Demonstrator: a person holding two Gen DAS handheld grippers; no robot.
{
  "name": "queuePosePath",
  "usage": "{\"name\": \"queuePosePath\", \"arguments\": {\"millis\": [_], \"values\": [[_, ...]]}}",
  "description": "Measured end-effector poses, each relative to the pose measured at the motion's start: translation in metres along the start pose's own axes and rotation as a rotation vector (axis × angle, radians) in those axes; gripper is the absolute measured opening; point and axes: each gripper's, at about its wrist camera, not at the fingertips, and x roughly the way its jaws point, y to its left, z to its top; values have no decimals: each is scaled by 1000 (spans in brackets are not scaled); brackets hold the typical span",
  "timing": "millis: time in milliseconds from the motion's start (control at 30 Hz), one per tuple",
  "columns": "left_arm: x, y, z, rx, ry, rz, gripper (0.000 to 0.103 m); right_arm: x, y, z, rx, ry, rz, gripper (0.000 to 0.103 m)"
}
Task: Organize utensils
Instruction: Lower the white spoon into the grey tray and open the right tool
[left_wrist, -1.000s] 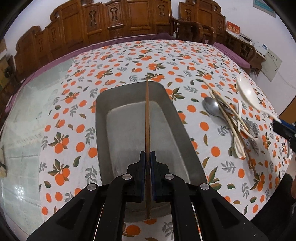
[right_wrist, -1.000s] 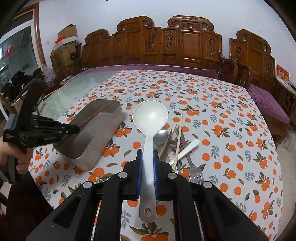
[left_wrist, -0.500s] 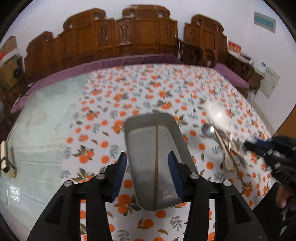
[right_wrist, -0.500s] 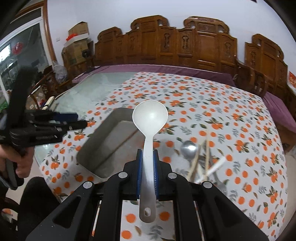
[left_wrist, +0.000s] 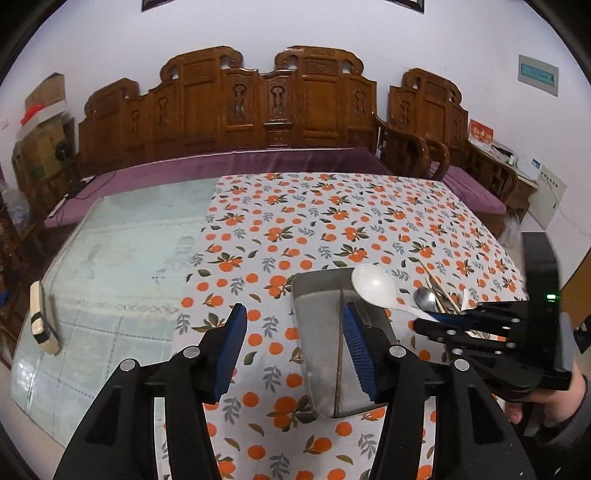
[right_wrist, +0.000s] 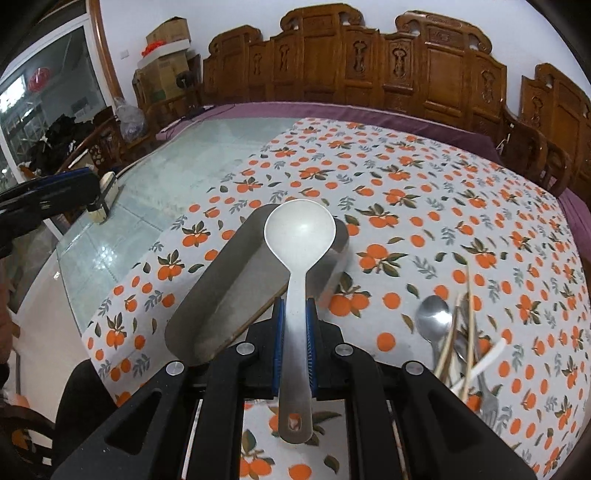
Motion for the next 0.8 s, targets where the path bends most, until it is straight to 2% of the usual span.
{"name": "queuePosePath", "arguments": {"millis": [233, 500, 667, 800], "values": [[-2, 16, -9, -54, 5, -3, 51, 42, 11, 7, 33, 67, 31, 12], [-1, 28, -14, -64, 15, 12, 51, 76, 21, 15, 57, 118, 11, 13], [-3, 30, -14, -63, 12, 11, 51, 81, 24, 17, 62, 125, 48, 13], [0, 26, -14, -59, 20, -2, 51, 68, 24, 13, 55, 110, 83, 14]]}}
